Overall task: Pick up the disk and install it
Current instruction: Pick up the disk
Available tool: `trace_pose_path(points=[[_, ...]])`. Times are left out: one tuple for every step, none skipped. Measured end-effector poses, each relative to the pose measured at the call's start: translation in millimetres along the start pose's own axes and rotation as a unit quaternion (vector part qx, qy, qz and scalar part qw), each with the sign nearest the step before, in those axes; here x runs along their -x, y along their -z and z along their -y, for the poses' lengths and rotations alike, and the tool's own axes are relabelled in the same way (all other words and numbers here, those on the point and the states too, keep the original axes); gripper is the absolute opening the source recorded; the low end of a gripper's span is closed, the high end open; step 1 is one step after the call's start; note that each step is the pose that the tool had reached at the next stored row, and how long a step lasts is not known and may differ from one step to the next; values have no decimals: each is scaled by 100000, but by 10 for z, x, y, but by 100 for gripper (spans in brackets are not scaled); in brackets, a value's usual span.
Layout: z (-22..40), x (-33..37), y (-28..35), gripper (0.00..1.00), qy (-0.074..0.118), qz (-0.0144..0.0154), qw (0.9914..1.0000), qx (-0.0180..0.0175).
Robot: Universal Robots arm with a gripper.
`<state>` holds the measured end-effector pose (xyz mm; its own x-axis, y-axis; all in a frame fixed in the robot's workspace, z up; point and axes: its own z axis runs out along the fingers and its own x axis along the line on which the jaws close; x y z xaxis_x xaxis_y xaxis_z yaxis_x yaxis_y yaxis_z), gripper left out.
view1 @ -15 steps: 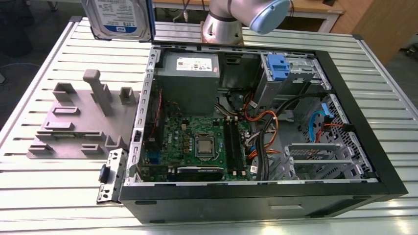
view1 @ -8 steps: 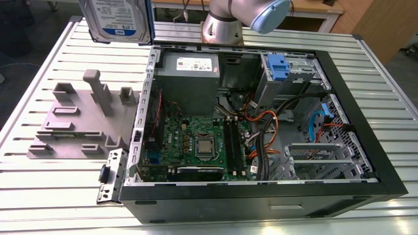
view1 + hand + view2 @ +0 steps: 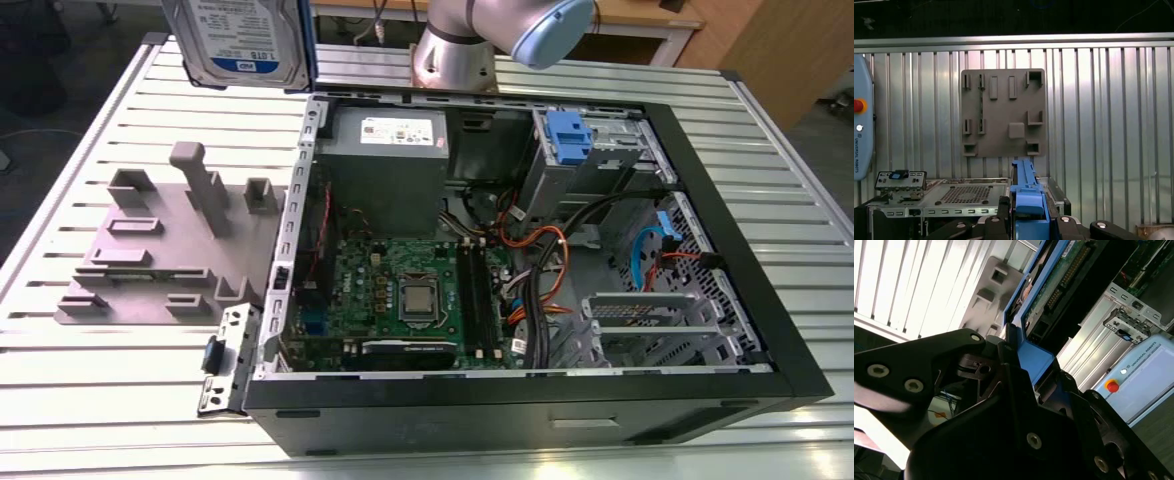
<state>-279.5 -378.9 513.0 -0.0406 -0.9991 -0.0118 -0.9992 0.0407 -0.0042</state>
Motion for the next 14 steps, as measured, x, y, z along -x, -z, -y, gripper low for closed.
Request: trace_pose_path(points=[[6, 0, -1, 36, -2, 3, 100000, -5], [12, 0, -1, 36, -3, 6, 100000, -5], [19, 1, 0, 36, -3, 4, 100000, -3], [28, 1, -1, 36, -3, 5, 100000, -5], [37, 1, -1, 36, -5, 5, 100000, -4], [48, 2, -1, 36, -4, 3, 100000, -4], [58, 2, -1, 36, -5, 3, 100000, -5], [68, 3, -1, 36, -6, 7, 100000, -6], [78, 3, -1, 36, -4, 6, 100000, -6], [87, 4, -1, 36, -5, 4, 100000, -6], [97, 4, -1, 36, -3, 2, 100000, -3], [106, 4, -1, 36, -2, 4, 100000, -5], [114, 4, -1, 36, 0, 4, 100000, -3], [121, 5, -1, 36, -3, 3, 100000, -2]])
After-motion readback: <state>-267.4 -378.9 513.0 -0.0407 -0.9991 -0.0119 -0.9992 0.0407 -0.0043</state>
